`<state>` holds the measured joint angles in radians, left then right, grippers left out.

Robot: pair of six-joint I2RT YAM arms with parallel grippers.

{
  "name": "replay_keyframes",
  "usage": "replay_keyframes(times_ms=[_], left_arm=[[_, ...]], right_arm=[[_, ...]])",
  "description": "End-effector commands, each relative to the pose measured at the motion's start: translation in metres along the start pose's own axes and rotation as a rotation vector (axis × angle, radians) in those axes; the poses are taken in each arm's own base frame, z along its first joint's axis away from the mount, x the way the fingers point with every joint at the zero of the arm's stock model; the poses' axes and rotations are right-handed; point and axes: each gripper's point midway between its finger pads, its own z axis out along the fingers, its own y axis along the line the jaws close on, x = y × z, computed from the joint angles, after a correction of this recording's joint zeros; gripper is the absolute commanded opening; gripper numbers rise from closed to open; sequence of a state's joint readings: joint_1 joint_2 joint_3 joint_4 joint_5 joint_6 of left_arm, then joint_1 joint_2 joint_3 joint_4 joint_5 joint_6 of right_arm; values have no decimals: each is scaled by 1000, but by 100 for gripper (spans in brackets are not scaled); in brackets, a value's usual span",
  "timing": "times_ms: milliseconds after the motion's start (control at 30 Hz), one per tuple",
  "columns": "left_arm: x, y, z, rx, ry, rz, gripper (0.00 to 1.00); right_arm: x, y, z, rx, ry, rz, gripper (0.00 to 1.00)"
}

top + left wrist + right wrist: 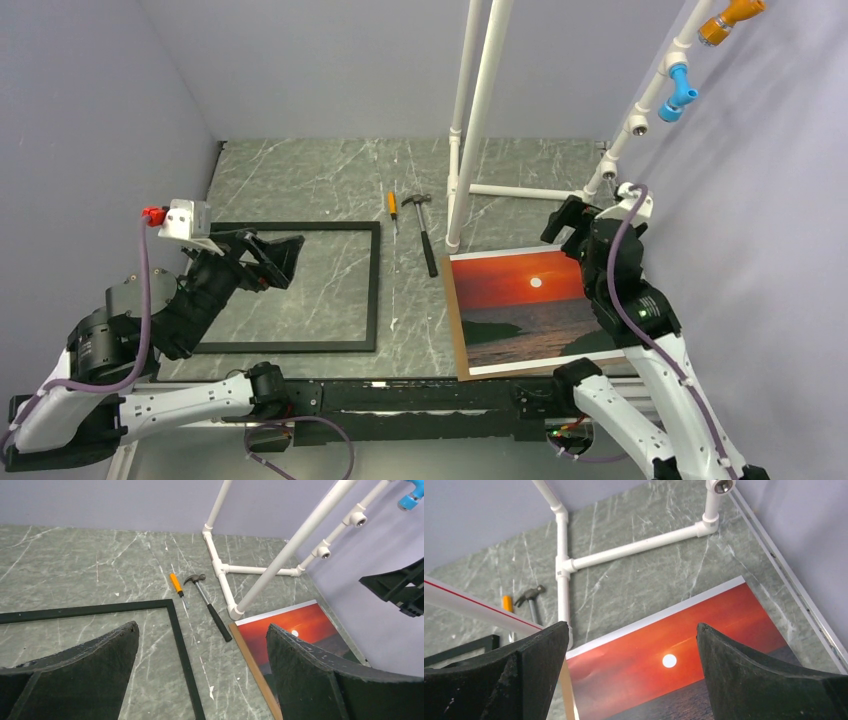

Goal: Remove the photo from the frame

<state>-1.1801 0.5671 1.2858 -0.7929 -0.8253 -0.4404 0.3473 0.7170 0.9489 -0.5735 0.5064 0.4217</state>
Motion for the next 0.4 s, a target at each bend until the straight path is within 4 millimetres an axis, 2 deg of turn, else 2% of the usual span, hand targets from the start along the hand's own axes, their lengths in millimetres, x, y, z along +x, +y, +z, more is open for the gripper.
replay_keyframes(times_ms=[0,133,233,367], left_arm=[[-10,3,-4,-2,-13,28,99],[-4,3,-1,-17,3,35,99],[2,5,3,-32,-2,37,99],[7,2,10,-32,-24,51,99]], right_arm=[[-20,7,-10,-48,-45,24,100],[-13,13,-8,-83,-30,-3,100],[-16,15,-14,-122,-50,-15,100],[-17,10,-20,-107,-49,2,100]])
